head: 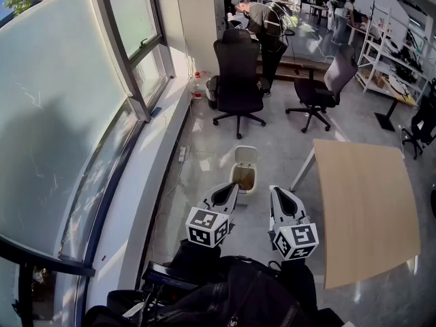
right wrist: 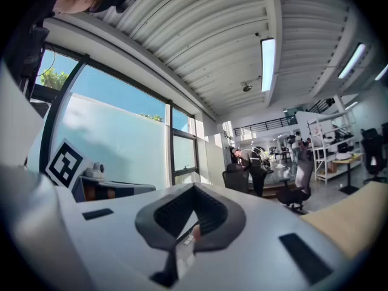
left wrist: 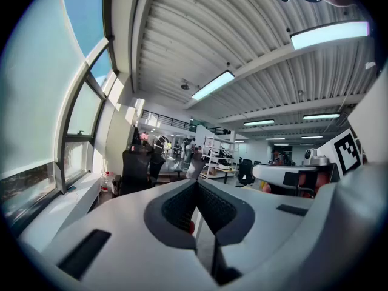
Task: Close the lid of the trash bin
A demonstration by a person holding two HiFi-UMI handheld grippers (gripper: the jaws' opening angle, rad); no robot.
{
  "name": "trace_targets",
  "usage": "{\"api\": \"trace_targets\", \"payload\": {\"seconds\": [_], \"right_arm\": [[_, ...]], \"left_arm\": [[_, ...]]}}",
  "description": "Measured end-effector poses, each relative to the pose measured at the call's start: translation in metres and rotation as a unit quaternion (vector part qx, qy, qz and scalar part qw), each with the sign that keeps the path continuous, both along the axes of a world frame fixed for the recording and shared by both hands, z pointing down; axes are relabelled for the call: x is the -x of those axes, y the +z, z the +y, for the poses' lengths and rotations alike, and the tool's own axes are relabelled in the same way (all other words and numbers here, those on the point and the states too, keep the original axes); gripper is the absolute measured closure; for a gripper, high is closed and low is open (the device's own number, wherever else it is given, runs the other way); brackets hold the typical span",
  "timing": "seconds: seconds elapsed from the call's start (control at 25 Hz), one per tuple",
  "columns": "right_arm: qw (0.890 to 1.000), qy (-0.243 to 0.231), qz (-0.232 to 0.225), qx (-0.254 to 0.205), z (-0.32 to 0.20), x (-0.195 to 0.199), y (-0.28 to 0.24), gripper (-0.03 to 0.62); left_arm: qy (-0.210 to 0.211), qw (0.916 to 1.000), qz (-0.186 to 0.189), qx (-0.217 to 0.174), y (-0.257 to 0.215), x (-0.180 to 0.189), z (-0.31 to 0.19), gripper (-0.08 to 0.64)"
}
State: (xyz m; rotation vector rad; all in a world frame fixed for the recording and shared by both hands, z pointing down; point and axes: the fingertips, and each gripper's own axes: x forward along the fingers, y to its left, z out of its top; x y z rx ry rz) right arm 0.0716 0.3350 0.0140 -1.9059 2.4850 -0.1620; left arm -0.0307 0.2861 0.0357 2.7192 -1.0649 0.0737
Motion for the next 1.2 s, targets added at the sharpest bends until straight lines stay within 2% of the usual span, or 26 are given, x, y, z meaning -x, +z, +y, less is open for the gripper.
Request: {"api": "trace_targets", "payload": {"seconds": [0.52,0.72,1.2], "right_arm": [[1.0,-0.014,-0.002,-0.002,-0.002,-0.008,0.001,0.588],[0.999,-0.038,-0.015,-0.008,0.002,-0.005,0.004,0.588],[0.996,-0.044,-0.045,0.06,0.008,-0.014,0.072,0.588]], "left_arm": [[-0.014,0.9999,-0.005,0.002,0.005,-0.009,-0.002,0.558],[-0.029,0.9995,-0.009,0.009,0.012,-0.007,0.0,0.558],[-0.062,0.9961,-0.045,0.044,0.068,-0.002,0.003,0.558]]}}
